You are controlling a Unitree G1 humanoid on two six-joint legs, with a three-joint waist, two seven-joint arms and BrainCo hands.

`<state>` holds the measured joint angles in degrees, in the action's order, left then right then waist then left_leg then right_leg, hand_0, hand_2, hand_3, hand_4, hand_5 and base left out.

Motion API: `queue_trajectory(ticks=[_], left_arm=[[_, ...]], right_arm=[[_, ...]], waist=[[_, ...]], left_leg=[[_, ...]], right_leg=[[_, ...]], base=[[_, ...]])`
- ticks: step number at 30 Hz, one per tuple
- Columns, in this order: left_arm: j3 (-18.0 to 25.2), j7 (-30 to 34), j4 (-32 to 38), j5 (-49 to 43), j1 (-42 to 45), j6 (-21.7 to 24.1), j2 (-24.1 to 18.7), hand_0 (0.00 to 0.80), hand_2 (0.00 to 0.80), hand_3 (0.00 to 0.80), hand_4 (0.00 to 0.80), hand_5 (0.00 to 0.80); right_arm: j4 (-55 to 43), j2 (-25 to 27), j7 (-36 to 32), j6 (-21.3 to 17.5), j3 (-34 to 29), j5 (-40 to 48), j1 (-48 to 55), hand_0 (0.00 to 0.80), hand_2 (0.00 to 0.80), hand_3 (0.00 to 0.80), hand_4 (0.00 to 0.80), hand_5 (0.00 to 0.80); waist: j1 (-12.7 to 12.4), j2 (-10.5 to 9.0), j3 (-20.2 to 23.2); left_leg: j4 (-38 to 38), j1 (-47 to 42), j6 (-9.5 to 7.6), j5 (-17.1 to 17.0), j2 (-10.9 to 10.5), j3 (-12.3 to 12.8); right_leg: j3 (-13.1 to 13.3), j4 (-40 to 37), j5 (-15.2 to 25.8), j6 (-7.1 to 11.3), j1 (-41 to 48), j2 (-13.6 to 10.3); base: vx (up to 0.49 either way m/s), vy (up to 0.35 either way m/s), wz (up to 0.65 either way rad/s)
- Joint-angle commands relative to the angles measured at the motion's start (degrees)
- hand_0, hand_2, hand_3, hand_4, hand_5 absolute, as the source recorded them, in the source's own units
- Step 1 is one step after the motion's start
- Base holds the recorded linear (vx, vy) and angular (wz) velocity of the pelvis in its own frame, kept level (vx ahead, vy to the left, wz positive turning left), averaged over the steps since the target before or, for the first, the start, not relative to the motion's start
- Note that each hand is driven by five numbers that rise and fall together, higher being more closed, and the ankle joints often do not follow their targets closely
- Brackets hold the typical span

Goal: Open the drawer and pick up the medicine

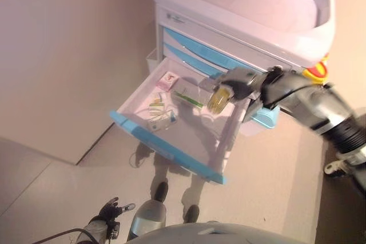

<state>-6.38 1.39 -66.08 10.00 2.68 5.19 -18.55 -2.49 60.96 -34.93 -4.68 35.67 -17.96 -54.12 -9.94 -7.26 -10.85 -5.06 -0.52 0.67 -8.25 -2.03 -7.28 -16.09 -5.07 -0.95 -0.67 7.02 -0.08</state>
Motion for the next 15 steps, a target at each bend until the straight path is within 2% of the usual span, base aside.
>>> queue_trajectory(ticks=[1,4,5,8,11,15], left_arm=[[0.0,-0.6,-2.8,-1.6,1.3,1.0,-1.1,0.0,0.0,0.0,0.0,0.0],[0.0,-0.2,-3.5,-1.4,1.3,1.0,-1.2,0.0,0.0,0.0,0.0,0.0],[-0.1,-0.1,-3.7,-1.4,1.4,1.2,-1.1,0.0,0.0,0.0,0.0,0.0],[-0.5,0.1,-3.8,-2.0,2.2,1.5,-1.1,0.0,0.0,0.0,0.0,0.0],[-1.5,0.4,-4.2,-1.9,2.3,1.7,-1.5,0.0,0.0,0.0,0.0,0.0],[-2.2,0.6,-5.2,-1.5,2.0,1.7,-2.4,0.0,0.0,0.0,0.0,0.0]], right_arm=[[-3.8,2.1,-1.6,5.8,-1.6,20.7,-8.1,0.8,0.8,0.8,0.8,0.8],[0.0,2.1,4.9,6.6,-3.0,25.4,-11.6,0.8,0.8,0.8,0.8,0.8],[2.8,2.1,9.6,5.6,-3.8,24.2,-13.0,0.8,0.8,0.8,0.8,0.8],[12.4,4.0,17.1,2.9,-5.1,25.8,-17.4,0.8,0.8,0.8,0.8,0.8],[18.7,7.6,21.7,2.1,-4.2,26.4,-21.6,0.8,0.8,0.8,0.8,0.8],[27.1,9.4,25.0,2.7,-1.2,28.0,-27.3,0.8,0.8,0.8,0.8,0.8]], waist=[[0.9,-1.96,5.5],[1.7,-2.07,6.3],[2.1,-2.06,6.7],[2.3,-2.05,7.8],[2.5,-1.82,8.1],[2.4,-1.72,8.2]], left_leg=[[0.1,-1.3,0.83,6.8,0.1,1.9],[0.1,-1.9,0.8,7.1,0.0,2.6],[0.1,-2.1,0.83,7.2,0.1,3.0],[0.1,-2.3,0.87,7.4,0.1,3.6],[0.1,-2.4,0.86,7.4,-0.1,3.6],[0.1,-2.4,0.95,7.4,-0.2,3.8]], right_leg=[[1.4,2.2,-0.4,2.73,-0.6,-0.5],[1.8,2.3,-0.3,2.77,-0.3,-0.6],[2.0,2.4,-0.3,2.83,-0.3,-0.7],[2.1,2.5,-0.3,2.94,-0.1,-0.7],[2.1,2.4,-0.1,2.93,0.0,-0.8],[2.1,2.3,0.0,2.99,0.0,-0.9]], base=[[0.064,0.033,-0.14],[0.051,0.039,-0.19],[0.041,0.048,-0.1],[0.039,0.046,-0.03],[0.017,0.034,0.01],[0.002,0.008,0.0]])
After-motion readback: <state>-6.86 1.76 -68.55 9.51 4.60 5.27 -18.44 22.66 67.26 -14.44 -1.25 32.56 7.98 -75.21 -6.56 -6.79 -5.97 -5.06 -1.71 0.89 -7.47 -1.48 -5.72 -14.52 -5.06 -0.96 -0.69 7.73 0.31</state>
